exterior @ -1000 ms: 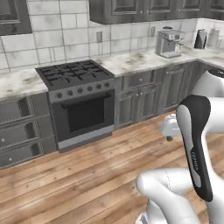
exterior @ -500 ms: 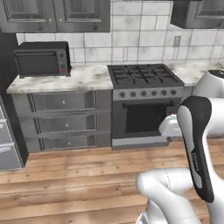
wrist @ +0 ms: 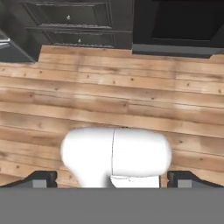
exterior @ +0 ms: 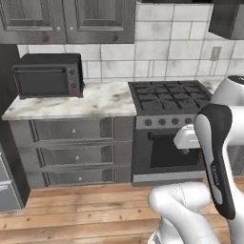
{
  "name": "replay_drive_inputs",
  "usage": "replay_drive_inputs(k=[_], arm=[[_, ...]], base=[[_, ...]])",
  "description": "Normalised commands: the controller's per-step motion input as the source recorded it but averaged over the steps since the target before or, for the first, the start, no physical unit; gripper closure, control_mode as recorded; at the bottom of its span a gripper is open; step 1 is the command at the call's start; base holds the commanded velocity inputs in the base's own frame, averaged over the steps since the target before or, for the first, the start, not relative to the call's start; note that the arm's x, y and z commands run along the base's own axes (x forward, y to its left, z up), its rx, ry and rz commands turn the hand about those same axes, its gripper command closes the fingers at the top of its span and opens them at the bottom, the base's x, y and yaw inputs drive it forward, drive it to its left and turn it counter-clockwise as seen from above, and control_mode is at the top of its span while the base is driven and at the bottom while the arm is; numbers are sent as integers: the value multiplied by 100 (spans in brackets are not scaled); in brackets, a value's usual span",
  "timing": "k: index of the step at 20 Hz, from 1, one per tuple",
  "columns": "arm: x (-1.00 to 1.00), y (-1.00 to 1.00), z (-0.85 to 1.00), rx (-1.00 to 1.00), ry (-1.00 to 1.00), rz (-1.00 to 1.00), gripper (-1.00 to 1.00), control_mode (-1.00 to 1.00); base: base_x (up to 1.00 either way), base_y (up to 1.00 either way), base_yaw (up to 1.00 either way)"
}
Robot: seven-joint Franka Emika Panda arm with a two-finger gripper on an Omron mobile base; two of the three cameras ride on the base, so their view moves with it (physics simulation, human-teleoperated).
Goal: Navigate to the microwave.
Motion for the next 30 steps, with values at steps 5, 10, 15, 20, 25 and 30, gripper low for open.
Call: replay_drive_inputs(k=[5,10,15,20,25,30], arm=[[0,0,0,0,0,0,-100,100],[0,0,0,0,0,0,-100,100],[0,0,0,0,0,0,-100,100],[0,0,0,0,0,0,-100,100],[0,0,0,0,0,0,-100,100],[0,0,0,0,0,0,-100,100]], base=[[7,95,26],[-5,100,41],[31,100,27],[98,100,6],[100,100,-1],[57,100,-7]])
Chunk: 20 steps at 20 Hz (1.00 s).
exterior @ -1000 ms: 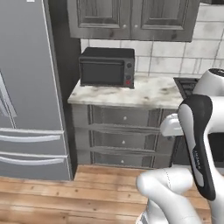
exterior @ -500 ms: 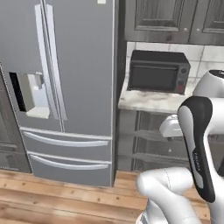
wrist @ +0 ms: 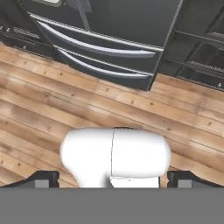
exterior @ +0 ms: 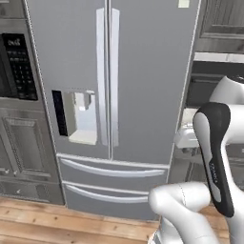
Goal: Navigate to the microwave.
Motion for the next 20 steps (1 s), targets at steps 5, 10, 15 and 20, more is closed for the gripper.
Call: replay_drive_inputs(k=[5,10,15,20], arm=[[0,0,0,0,0,0,-100,100],[0,0,0,0,0,0,-100,100],[0,0,0,0,0,0,-100,100],[0,0,0,0,0,0,-100,100]], base=[[23,100,-8],[39,100,-12],[50,100,-16],[50,100,-19]])
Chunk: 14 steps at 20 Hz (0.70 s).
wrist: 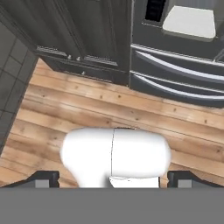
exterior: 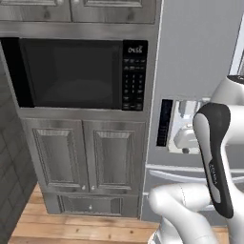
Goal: Navigate to the microwave.
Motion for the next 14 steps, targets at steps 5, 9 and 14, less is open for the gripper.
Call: replay_drive_inputs(k=[5,9,14], arm=[[0,0,0,0,0,0,-100,100],[0,0,0,0,0,0,-100,100],[0,0,0,0,0,0,-100,100]], base=[[54,100,-20],[75,98,-30],[75,55,-31]])
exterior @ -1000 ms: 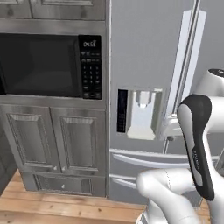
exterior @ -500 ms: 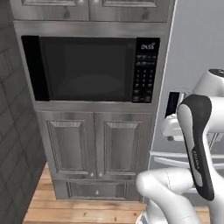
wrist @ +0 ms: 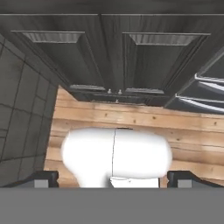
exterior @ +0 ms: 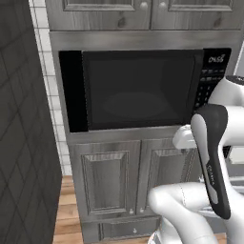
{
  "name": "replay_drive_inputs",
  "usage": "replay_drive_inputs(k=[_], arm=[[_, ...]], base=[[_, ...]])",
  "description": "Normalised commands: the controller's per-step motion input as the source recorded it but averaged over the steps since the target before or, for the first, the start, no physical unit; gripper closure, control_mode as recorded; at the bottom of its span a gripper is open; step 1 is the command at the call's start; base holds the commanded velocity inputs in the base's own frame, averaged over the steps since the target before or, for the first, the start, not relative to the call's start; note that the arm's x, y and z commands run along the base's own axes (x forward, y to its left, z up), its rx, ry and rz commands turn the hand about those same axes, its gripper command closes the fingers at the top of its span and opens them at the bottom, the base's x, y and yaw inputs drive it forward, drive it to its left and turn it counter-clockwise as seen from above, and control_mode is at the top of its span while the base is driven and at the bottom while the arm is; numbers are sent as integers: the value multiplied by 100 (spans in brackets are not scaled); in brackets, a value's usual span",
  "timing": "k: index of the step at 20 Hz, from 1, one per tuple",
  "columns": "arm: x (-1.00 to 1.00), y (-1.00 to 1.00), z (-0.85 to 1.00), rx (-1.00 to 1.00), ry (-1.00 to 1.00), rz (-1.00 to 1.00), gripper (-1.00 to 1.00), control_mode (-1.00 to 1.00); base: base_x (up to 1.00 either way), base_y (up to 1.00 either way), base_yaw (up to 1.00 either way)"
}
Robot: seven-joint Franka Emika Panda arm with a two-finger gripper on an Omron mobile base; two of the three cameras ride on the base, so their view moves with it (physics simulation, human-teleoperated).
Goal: Navigate to the microwave.
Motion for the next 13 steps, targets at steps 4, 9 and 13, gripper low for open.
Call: replay_drive_inputs(k=[4,9,13], arm=[[0,0,0,0,0,0,-100,100],[0,0,0,0,0,0,-100,100],[0,0,0,0,0,0,-100,100]], base=[[32,5,-19],[3,0,-11],[4,0,-3]])
